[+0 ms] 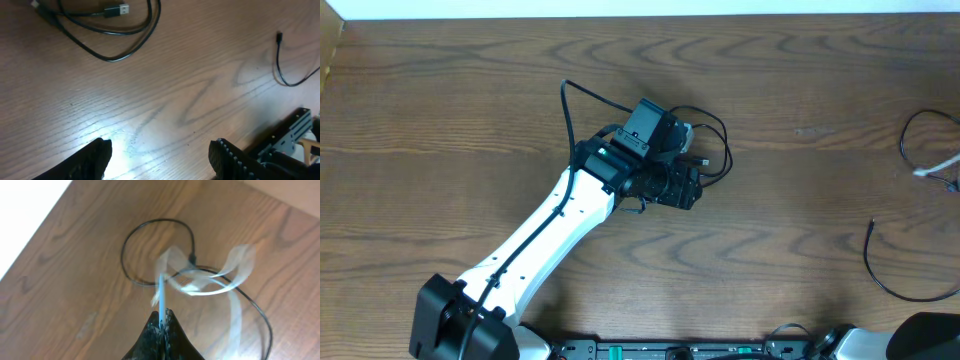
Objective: Untangle cables
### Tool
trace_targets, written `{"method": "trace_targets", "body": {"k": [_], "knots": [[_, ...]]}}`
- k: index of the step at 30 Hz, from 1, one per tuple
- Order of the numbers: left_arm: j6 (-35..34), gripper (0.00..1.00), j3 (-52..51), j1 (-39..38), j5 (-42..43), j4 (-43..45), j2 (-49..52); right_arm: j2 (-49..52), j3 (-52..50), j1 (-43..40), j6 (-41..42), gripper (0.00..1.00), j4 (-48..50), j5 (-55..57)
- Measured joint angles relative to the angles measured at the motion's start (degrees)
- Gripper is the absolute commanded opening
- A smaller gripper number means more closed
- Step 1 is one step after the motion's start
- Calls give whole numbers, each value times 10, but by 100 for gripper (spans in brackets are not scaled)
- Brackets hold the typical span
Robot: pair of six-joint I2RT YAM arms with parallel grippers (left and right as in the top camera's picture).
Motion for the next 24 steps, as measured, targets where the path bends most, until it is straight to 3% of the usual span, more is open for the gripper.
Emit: {"method": "trace_targets", "body": {"k": [13,16,17,18,19,20,21,24], "knots": [[1,68,0,0,-38,-25,0,1,0,7,-43,1,0,-39],[1,68,0,0,-44,-26,0,1,0,7,-46,6,0,-39],[1,68,0,0,-44,-26,0,1,0,7,-47,15,0,-39],[1,68,0,0,-45,-26,0,1,0,7,-49,32,0,-39],[1,68,0,0,-45,-26,0,1,0,7,-50,68,0,-38],[1,68,0,0,-45,-26,0,1,0,7,-53,86,0,-39],[1,68,0,0,-46,-26,0,1,0,7,-52,98,0,-40],[1,68,0,0,-46,-26,0,1,0,7,-52,99,0,-39]]}}
